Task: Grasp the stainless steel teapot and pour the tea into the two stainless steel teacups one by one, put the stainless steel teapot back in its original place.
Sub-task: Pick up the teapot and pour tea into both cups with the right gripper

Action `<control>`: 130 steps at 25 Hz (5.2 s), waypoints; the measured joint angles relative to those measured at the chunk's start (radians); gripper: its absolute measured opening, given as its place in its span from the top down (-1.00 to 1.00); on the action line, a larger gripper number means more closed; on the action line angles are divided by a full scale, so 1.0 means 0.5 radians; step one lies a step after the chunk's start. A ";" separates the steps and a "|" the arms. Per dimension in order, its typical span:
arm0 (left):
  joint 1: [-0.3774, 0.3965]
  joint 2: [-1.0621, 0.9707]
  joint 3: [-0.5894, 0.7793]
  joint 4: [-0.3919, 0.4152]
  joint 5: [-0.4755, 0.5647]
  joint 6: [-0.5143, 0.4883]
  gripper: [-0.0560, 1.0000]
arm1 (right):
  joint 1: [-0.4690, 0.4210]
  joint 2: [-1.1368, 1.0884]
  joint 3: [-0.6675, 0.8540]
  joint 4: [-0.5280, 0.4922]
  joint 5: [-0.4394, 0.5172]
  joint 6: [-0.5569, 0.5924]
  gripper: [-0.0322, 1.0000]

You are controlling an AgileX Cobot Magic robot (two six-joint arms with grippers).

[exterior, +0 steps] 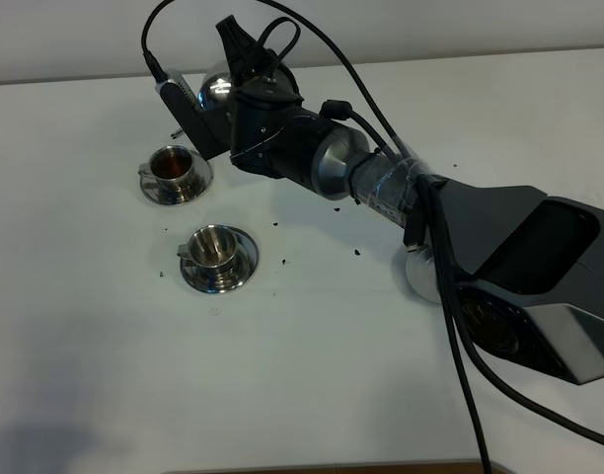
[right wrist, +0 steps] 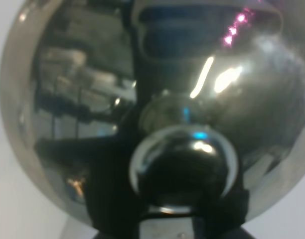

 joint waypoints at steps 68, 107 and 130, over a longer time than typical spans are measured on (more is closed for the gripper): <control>0.000 0.000 0.000 0.000 0.000 0.000 0.04 | -0.172 -0.977 0.381 1.914 1.116 0.335 0.57; 0.000 0.000 0.000 0.000 0.000 0.000 0.04 | 0.249 -0.978 1.601 0.318 0.251 0.933 0.57; 0.000 0.000 0.000 0.000 0.000 0.000 0.04 | 0.372 -0.863 1.601 -0.043 0.358 0.876 0.57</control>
